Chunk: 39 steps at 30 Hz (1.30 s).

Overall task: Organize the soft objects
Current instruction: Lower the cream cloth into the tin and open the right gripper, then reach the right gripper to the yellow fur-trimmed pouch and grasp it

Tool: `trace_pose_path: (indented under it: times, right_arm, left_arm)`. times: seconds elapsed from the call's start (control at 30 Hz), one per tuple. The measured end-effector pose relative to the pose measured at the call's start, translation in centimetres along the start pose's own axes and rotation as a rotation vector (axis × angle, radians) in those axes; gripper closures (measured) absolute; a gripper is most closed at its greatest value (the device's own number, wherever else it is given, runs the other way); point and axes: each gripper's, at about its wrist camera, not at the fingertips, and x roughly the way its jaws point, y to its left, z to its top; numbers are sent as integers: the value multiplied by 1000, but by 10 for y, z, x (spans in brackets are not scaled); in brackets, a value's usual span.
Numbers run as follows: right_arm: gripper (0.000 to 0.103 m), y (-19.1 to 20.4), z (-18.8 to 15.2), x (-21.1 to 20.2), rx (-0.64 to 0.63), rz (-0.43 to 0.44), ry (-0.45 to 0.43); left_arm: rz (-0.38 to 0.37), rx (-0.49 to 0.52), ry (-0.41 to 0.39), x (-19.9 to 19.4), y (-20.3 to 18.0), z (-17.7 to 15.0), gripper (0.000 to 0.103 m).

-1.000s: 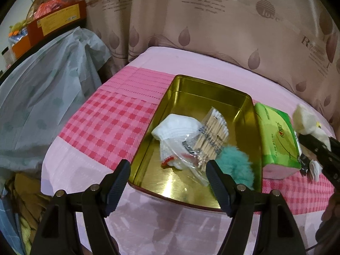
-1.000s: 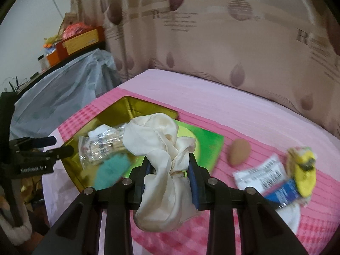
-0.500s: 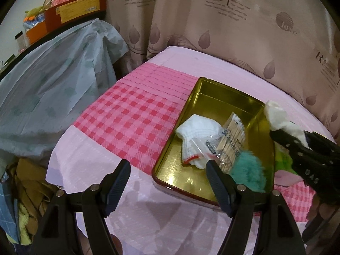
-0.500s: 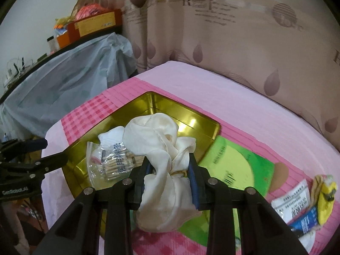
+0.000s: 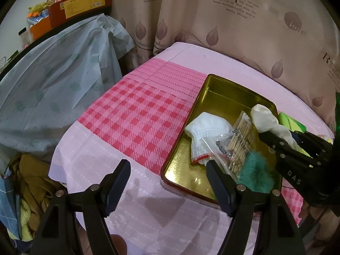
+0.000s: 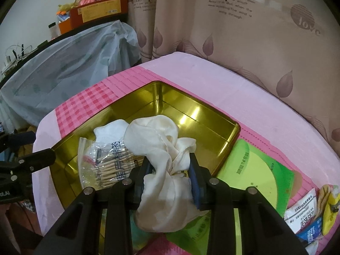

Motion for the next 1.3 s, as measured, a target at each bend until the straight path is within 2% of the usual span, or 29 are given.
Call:
trace_pose_path:
  times: [0.13, 0.2, 0.3, 0.37, 0.7, 0.9, 1.07, 1.3]
  right_arm:
    - [65, 3, -2, 2, 1, 5, -4]
    - [55, 3, -2, 2, 3, 6, -7]
    - [52, 4, -2, -1, 3, 9, -20]
    - [46, 6, -2, -5, 0, 10, -28]
    - [29, 3, -8, -46, 34, 29, -116]
    - [27, -11, -22, -75, 56, 13, -157]
    - [26, -37, -41, -99, 99, -26, -182]
    - [26, -94, -69, -126, 158, -159, -184]
  left_arm:
    - [2, 7, 5, 4, 0, 0, 28]
    - [3, 7, 8, 5, 0, 0, 28]
    - [3, 10, 5, 5, 0, 0, 28]
    - [4, 15, 4, 6, -1, 0, 28]
    - [14, 47, -1, 6, -8, -1, 28]
    - [23, 59, 1, 7, -11, -1, 28]
    - [31, 76, -5, 6, -15, -3, 28]
    - [37, 88, -7, 5, -18, -4, 28]
